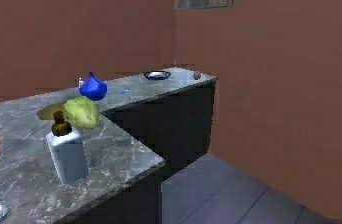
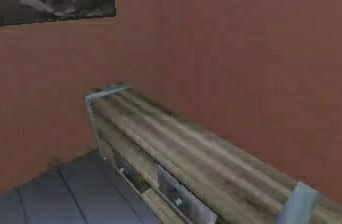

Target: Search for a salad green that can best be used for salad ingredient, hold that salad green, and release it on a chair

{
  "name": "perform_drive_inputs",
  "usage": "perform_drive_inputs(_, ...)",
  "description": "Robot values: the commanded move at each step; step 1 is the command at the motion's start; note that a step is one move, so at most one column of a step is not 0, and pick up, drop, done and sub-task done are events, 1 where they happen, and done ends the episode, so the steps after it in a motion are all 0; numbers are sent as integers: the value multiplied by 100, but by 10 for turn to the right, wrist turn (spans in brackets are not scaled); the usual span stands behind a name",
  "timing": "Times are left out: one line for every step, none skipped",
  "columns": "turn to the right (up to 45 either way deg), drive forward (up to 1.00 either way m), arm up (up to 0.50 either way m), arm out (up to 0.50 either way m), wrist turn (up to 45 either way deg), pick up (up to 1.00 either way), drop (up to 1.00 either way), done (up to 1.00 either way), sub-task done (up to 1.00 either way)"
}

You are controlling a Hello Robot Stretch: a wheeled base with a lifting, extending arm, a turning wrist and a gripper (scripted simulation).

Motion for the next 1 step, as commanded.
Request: perform_drive_inputs(0,40,0,0,0,0,0,0,0)
